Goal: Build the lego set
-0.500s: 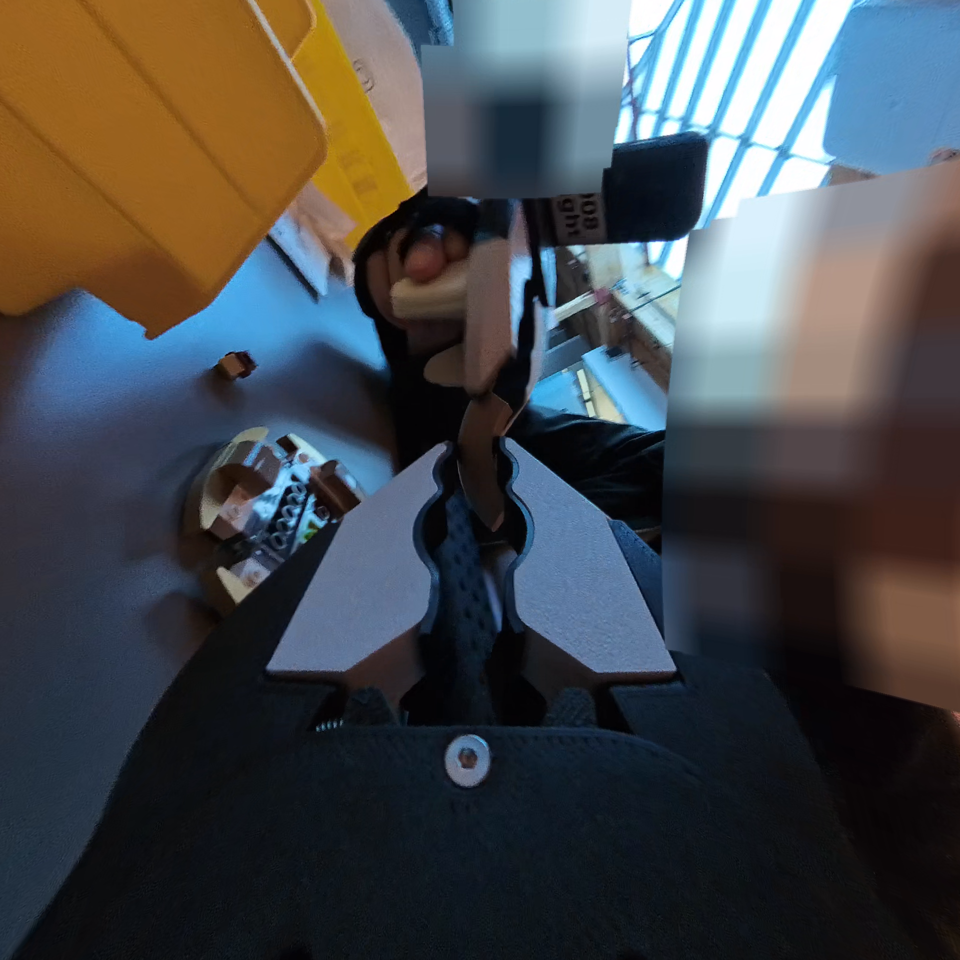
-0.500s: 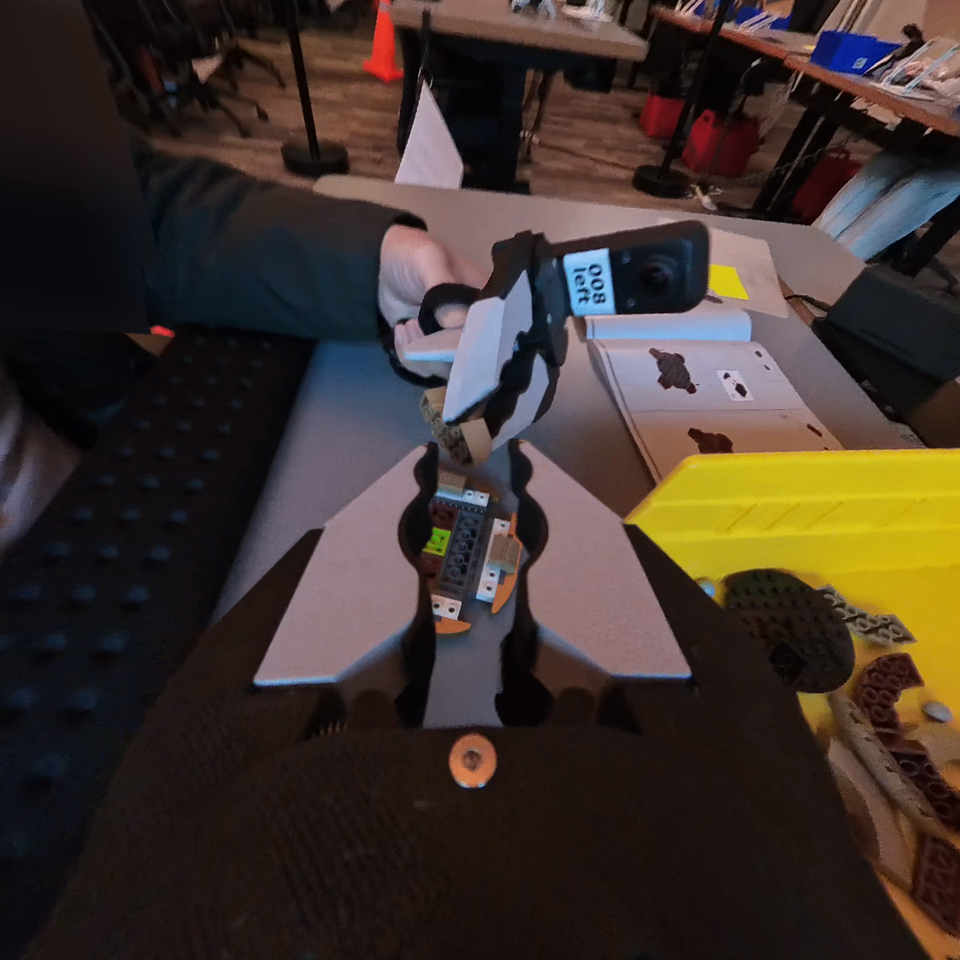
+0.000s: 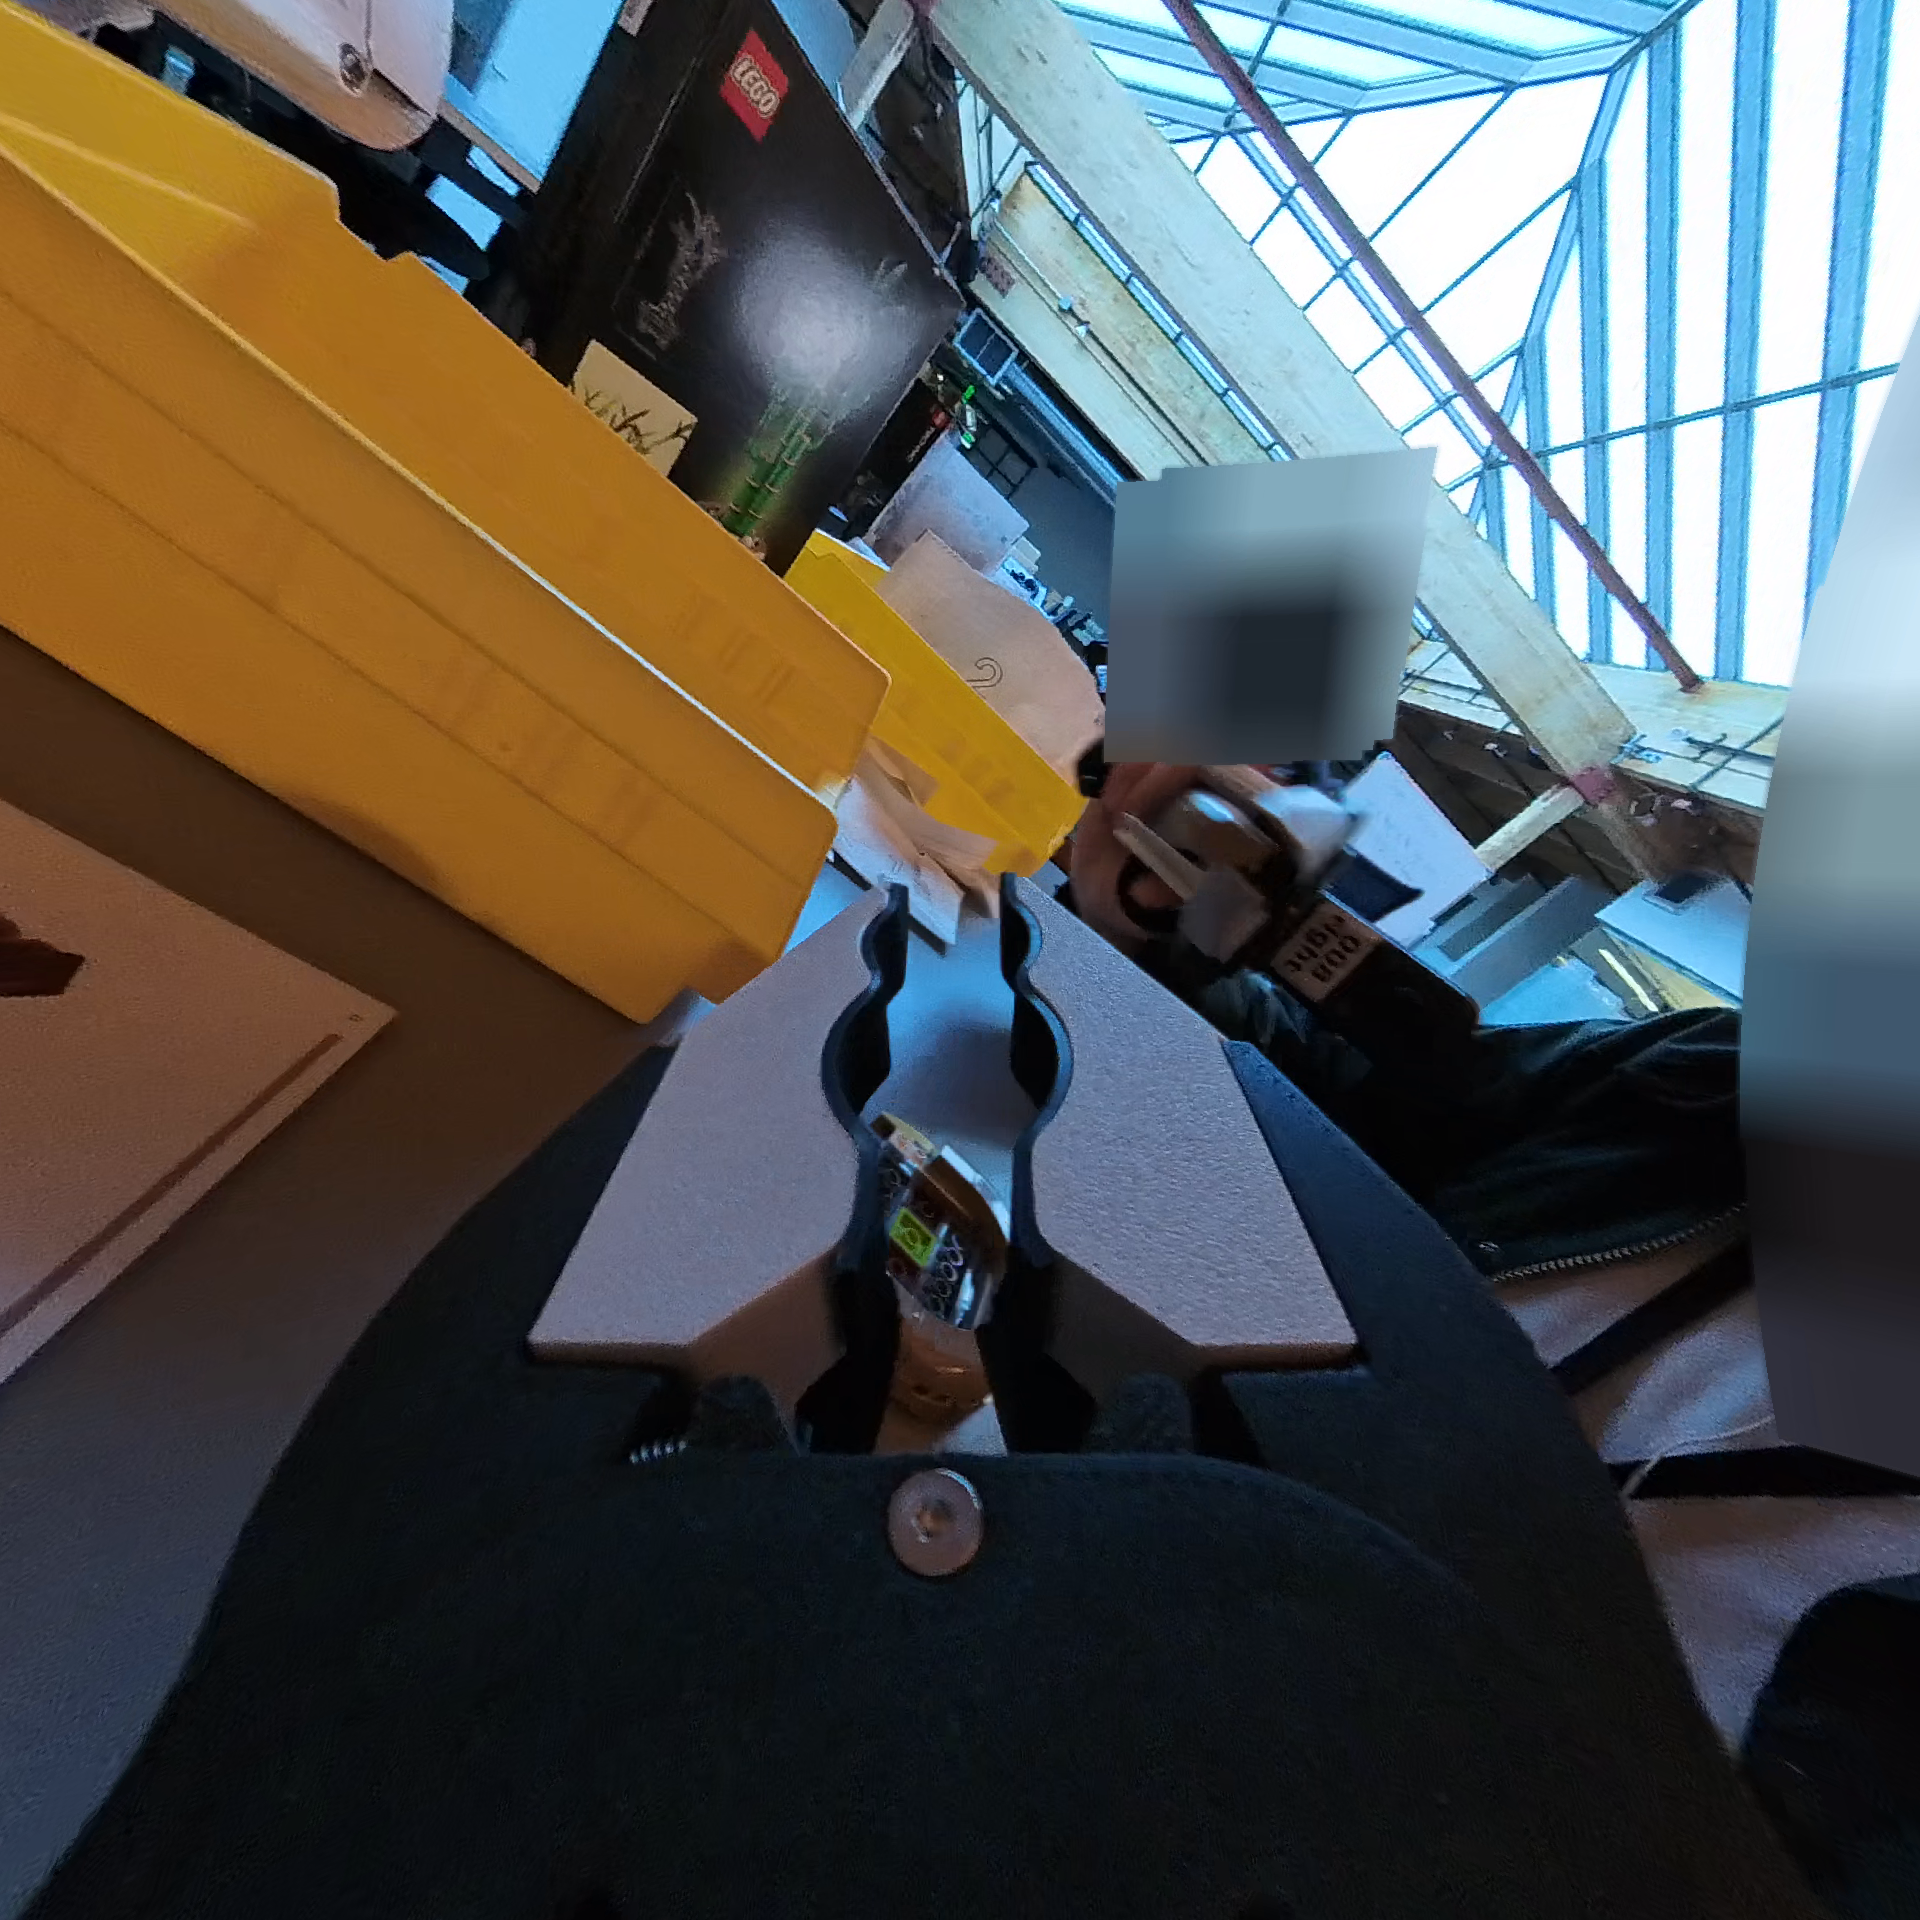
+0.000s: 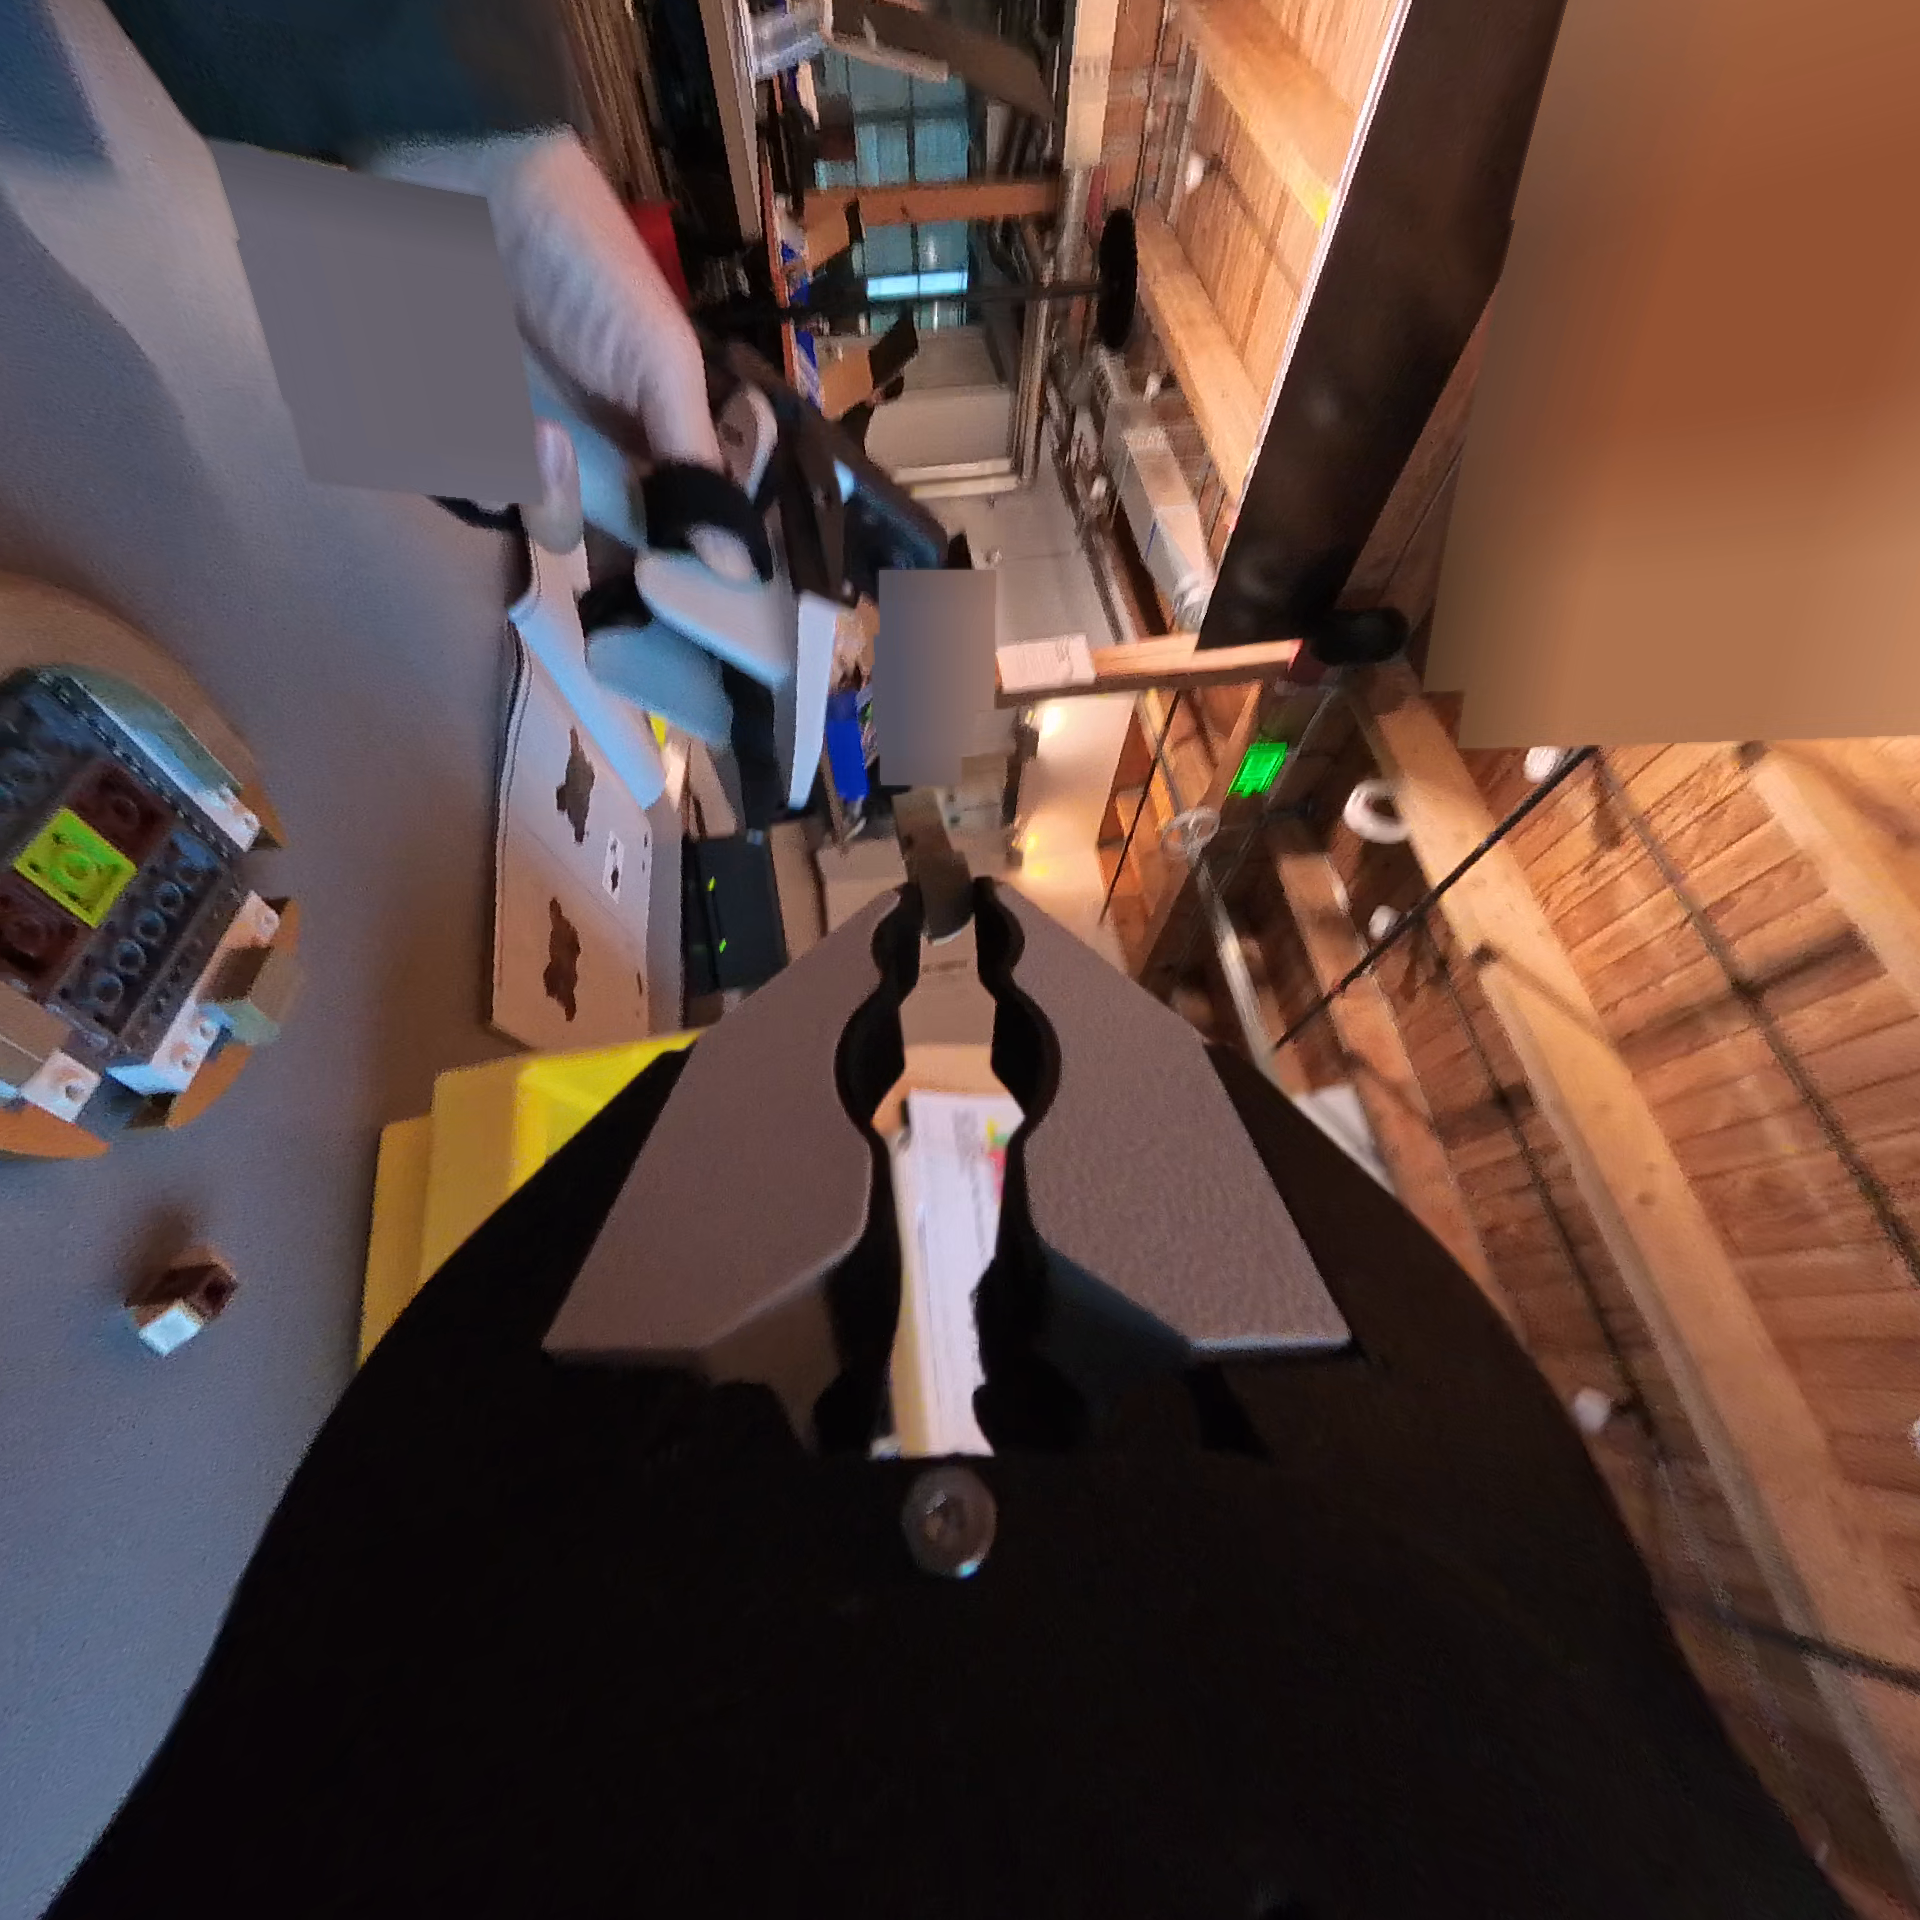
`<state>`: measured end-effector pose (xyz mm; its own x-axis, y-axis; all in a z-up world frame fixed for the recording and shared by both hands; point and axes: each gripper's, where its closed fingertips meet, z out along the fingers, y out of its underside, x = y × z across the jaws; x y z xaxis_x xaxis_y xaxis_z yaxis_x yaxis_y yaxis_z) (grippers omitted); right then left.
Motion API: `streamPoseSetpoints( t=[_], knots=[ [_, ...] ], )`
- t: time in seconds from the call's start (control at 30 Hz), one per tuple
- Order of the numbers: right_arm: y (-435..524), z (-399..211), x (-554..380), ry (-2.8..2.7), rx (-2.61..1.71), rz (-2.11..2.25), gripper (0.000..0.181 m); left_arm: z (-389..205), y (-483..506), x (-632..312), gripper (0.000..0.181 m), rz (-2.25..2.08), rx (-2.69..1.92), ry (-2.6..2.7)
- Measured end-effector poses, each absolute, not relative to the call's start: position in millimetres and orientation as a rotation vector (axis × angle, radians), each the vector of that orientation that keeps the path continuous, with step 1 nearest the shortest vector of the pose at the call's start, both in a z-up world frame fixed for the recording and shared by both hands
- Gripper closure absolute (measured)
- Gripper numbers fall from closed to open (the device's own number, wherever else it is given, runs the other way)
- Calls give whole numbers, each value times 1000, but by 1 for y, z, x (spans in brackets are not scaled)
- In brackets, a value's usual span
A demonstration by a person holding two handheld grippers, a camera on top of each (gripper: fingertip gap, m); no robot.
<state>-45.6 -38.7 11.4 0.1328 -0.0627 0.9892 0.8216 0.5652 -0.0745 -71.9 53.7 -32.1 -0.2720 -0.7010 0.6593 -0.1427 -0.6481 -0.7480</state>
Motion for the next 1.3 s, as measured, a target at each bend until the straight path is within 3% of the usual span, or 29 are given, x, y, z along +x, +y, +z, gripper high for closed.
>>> streamPoseSetpoints(
  t=[0.2, 0.27, 0.3, 0.47, 0.57, 0.67, 0.93, 1.1, 1.2, 1.3],
  knots=[
    [51, -36, 76, -884, -1556, -665, 173, -50, 42, -62, 167, -1950, -1686, 1132],
    [60, -49, 94, -793, -1691, -631, 150, -60, 40, -59, 167, -1848, -1722, 1197],
    [61, -56, 101, -769, -1763, -640, 150, -66, 41, -58, 167, -1763, -1738, 1228],
    [40, -73, 57, -960, -1792, -313, 170, -108, 86, -70, 166, -883, -1809, 1352],
    [3, -102, 13, -1224, -1880, -23, 170, -115, 114, -86, 174, -400, -1747, 1356],
    [-13, -127, 5, -1301, -2023, 70, 168, -121, 123, -92, 178, -196, -1731, 1357],
    [-18, -158, 20, -1203, -2277, 244, 158, -129, 127, -96, 175, -150, -1778, 1361],
    [-19, -158, 18, -1197, -2276, 305, 172, -128, 122, -92, 175, -227, -1791, 1351],
    [-14, -126, -1, -1146, -2092, 417, 173, -112, 98, -74, 175, -563, -1771, 1323],
    [-28, -65, -35, -984, -1860, 866, 173, -67, 46, -55, 176, -1155, -1581, 1342]
  ],
)
